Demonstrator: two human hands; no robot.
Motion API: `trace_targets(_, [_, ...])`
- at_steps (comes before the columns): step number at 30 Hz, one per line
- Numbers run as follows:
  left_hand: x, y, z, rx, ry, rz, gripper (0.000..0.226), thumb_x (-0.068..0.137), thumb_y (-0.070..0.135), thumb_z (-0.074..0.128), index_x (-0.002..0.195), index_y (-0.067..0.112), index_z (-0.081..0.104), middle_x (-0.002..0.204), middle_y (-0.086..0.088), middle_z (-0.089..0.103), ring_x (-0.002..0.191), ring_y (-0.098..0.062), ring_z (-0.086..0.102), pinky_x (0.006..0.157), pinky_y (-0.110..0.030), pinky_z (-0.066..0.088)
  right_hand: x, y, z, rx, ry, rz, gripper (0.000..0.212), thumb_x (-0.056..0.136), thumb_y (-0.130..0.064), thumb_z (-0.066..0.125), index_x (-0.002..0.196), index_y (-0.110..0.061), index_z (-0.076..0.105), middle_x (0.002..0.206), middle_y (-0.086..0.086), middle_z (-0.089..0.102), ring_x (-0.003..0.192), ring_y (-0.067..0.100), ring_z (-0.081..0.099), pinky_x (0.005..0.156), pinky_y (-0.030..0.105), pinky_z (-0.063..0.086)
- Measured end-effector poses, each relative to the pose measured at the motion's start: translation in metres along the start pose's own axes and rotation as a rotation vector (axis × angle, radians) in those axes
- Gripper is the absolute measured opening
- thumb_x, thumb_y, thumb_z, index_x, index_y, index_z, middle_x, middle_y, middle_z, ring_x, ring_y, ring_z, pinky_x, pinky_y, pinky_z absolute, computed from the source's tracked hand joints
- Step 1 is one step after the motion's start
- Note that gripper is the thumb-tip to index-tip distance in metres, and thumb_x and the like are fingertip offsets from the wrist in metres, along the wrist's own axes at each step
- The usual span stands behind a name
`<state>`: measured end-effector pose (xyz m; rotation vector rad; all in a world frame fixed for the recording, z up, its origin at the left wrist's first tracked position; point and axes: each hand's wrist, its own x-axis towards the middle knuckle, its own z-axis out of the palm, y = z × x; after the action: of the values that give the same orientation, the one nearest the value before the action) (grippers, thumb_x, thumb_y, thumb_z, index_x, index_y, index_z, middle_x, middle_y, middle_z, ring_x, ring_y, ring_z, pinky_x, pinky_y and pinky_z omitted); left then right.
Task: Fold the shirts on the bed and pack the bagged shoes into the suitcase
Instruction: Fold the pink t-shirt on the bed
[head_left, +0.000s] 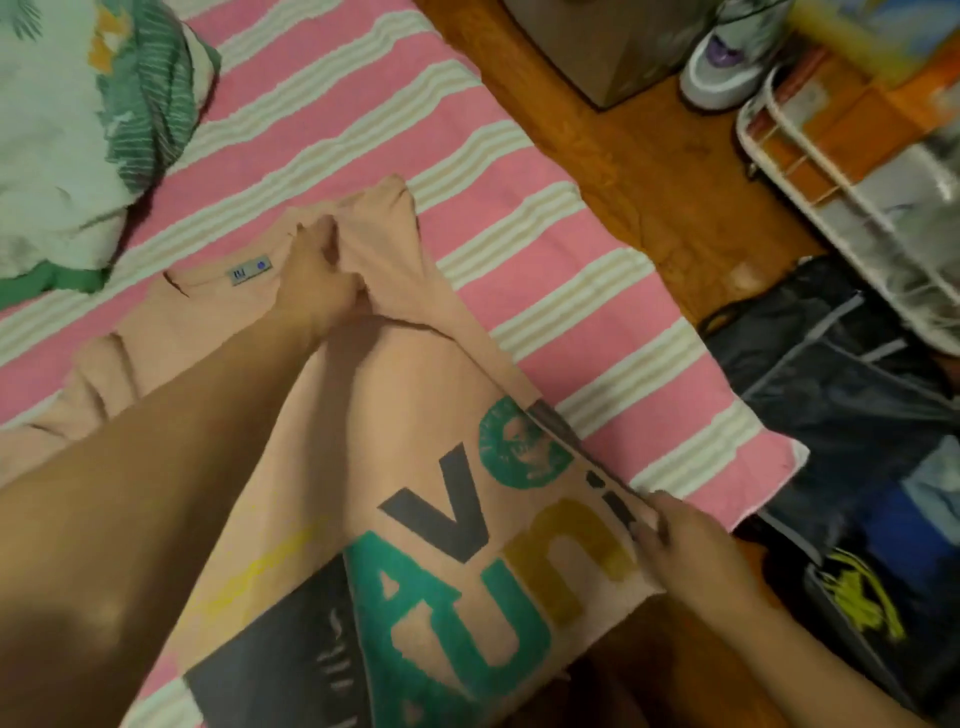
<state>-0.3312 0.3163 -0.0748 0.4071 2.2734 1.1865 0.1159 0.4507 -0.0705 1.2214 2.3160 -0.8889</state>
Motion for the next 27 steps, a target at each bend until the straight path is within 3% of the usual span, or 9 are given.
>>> trace_targets(4, [0.001, -0.017, -0.077, 0.092, -0.023, 0.101, 0.077, 0.056, 0.011, 0.060, 0.129, 0.033, 0.052, 0.126, -0.009, 0.062, 0.111, -0.032, 0.064, 0.086, -0.055, 0.058, -0.075, -0.035, 0.014, -0.160, 0.143, -0.394, 0.005, 0.093, -0.027, 0.059, 0.093, -0.029, 0.054, 0.078, -0.018, 0.053, 0.064, 0.002, 0.050, 0.051, 0.023, 0.042])
trace_targets(7, [-0.045, -0.015, -0.111, -0.136, 0.059, 0.028, 0.065, 0.066, -0.002, 0.053, 0.127, 0.021, 0.057, 0.113, 0.000, 0.070, 0.094, -0.024, 0.069, 0.069, -0.040, 0.061, -0.108, -0.063, 0.045, -0.233, 0.058, -0.556, 0.029, 0.087, -0.023, 0.072, 0.083, -0.033, 0.045, 0.074, -0.017, 0.046, 0.059, 0.003, 0.045, 0.048, 0.021, 0.037])
trace_targets(10, [-0.071, -0.054, -0.121, -0.207, 0.069, -0.074, 0.064, 0.068, -0.006, 0.053, 0.130, 0.011, 0.054, 0.103, 0.004, 0.070, 0.084, -0.017, 0.067, 0.060, -0.028, 0.056, -0.114, -0.080, 0.092, -0.374, -0.038, -0.640, 0.022, 0.086, -0.032, 0.071, 0.083, -0.031, 0.050, 0.075, -0.013, 0.055, 0.058, 0.010, 0.058, 0.047, 0.026, 0.044])
trace_targets(12, [-0.075, -0.083, -0.124, -0.186, 0.073, -0.133, 0.073, 0.064, 0.002, 0.062, 0.134, 0.014, 0.050, 0.113, 0.003, 0.069, 0.097, -0.019, 0.068, 0.076, -0.032, 0.057, -0.108, -0.084, 0.125, -0.455, -0.125, -0.634, 0.012, 0.088, -0.032, 0.070, 0.090, -0.030, 0.058, 0.086, -0.011, 0.061, 0.067, 0.012, 0.065, 0.054, 0.026, 0.052])
trace_targets(14, [-0.077, -0.101, -0.126, -0.132, 0.070, -0.126, 0.077, 0.060, 0.006, 0.067, 0.134, 0.017, 0.048, 0.124, -0.003, 0.064, 0.108, -0.023, 0.066, 0.079, -0.037, 0.060, -0.105, -0.087, 0.146, -0.491, -0.194, -0.613, 0.011, 0.088, -0.028, 0.070, 0.095, -0.028, 0.062, 0.092, -0.008, 0.062, 0.076, 0.016, 0.067, 0.061, 0.031, 0.057])
trace_targets(18, [-0.086, -0.101, -0.134, -0.023, 0.077, -0.041, 0.075, 0.056, 0.005, 0.061, 0.128, 0.024, 0.049, 0.125, -0.010, 0.058, 0.101, -0.022, 0.063, 0.064, -0.033, 0.059, -0.120, -0.094, 0.152, -0.509, -0.175, -0.630, 0.033, 0.064, -0.027, 0.088, 0.078, -0.032, 0.059, 0.072, -0.013, 0.057, 0.058, 0.008, 0.058, 0.049, 0.024, 0.048])
trace_targets(22, [-0.088, -0.108, -0.154, 0.025, 0.077, 0.002, 0.077, 0.055, 0.015, 0.061, 0.130, 0.032, 0.048, 0.128, -0.010, 0.057, 0.109, -0.028, 0.063, 0.082, -0.050, 0.061, -0.134, -0.097, 0.146, -0.568, -0.197, -0.546, 0.043, 0.054, -0.021, 0.087, 0.082, -0.034, 0.058, 0.073, -0.014, 0.060, 0.057, 0.007, 0.057, 0.052, 0.022, 0.047])
trace_targets(25, [-0.096, -0.100, -0.154, 0.028, 0.065, -0.039, 0.074, 0.062, 0.007, 0.061, 0.133, 0.021, 0.046, 0.120, -0.010, 0.057, 0.097, -0.025, 0.061, 0.071, -0.035, 0.056, -0.136, -0.099, 0.145, -0.581, -0.258, -0.501, 0.036, 0.067, -0.019, 0.081, 0.093, -0.032, 0.060, 0.085, -0.011, 0.065, 0.068, 0.010, 0.062, 0.062, 0.025, 0.051])
trace_targets(27, [-0.099, -0.105, -0.150, 0.065, 0.045, -0.064, 0.069, 0.065, 0.004, 0.060, 0.131, 0.017, 0.046, 0.117, -0.010, 0.056, 0.095, -0.025, 0.059, 0.072, -0.038, 0.056, -0.131, -0.102, 0.148, -0.595, -0.334, -0.562, 0.023, 0.086, -0.023, 0.066, 0.108, -0.029, 0.058, 0.102, -0.006, 0.065, 0.087, 0.017, 0.065, 0.078, 0.032, 0.052])
